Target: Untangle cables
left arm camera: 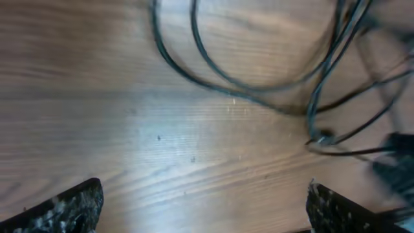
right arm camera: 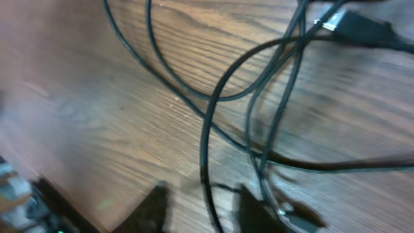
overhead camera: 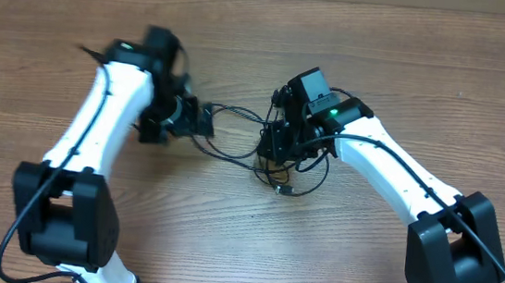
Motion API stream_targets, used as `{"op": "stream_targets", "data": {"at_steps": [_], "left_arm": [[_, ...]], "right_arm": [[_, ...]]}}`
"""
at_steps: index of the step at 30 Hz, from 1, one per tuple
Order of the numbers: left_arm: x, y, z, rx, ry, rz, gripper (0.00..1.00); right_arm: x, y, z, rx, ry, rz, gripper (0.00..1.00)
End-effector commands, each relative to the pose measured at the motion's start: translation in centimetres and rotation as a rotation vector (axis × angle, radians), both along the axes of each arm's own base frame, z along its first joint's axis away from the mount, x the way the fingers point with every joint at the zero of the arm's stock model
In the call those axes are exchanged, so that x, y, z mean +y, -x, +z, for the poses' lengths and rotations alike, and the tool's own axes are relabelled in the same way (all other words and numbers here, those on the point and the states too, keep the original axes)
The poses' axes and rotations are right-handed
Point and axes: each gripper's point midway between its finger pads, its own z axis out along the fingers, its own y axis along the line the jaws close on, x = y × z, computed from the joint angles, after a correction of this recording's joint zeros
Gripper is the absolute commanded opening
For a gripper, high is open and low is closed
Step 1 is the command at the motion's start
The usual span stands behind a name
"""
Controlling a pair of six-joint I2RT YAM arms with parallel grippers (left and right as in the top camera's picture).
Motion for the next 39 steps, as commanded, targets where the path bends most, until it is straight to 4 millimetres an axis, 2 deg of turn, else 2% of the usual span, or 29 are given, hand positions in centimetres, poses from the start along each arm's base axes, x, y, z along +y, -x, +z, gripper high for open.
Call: {"op": "stream_targets", "data": {"at_steps": [1,2,3,7,11,13,17,19,22,29,33,36,39], "left_arm": [[-0.8,-0.6,1.5,-0.007,0.161,0.031,1.0],[-0.9,-0.5,1.7,-0.003,0.186,0.04,1.0],[-0.9,-0.5,1.7,-0.003,0.188,0.041,1.0],[-1.3,-0.5,1.7,-0.003,0.187,0.029,1.0],[-1.7,-0.8,1.5,-0.027,0.165,0.005,1.0],[-2.1,-1.1,1.3,-0.047,0.161,-0.01,1.0],[-3.0,-1.6,1.3,-0.074,0.165,-0.035,1.0],[-3.6,-1.8,1.4,-0.091,0.175,-0.051,1.0],[-5.0,-2.0,1.5,-0.099,0.186,-0.043,1.0],[-9.8,-2.0,1.5,-0.129,0.188,-0.074,0.9],[-12.0,-1.6,0.4,-0.14,0.108,-0.068,0.78],[-13.6,-1.2,-1.0,-0.149,0.053,-0.115,0.75],[-14.5,-0.6,-2.7,-0.135,-0.004,-0.154,0.73]], "right_arm": [[1.0,1.0,0.2,0.002,-0.011,0.026,0.6],[1.2,1.1,0.2,0.001,-0.011,0.032,0.75],[1.3,1.2,0.2,-0.001,-0.012,0.036,0.81],[1.2,1.0,0.1,-0.008,-0.007,0.032,0.96],[0.2,0.6,-0.2,-0.01,0.029,0.007,1.0],[-0.5,0.1,0.4,-0.002,0.004,-0.006,1.0],[0.8,0.9,4.5,-0.026,-0.252,0.17,1.0],[-0.2,0.1,5.4,-0.036,-0.272,0.135,1.0],[-3.3,-1.6,5.3,-0.057,-0.216,0.043,1.0],[-13.2,-5.0,3.6,-0.002,-0.088,-0.269,1.0],[-18.5,-6.1,3.0,0.0,-0.032,-0.408,1.0],[-22.2,-6.7,2.6,-0.016,0.028,-0.498,1.0],[-24.2,-6.9,2.5,-0.017,0.039,-0.548,1.0]]}}
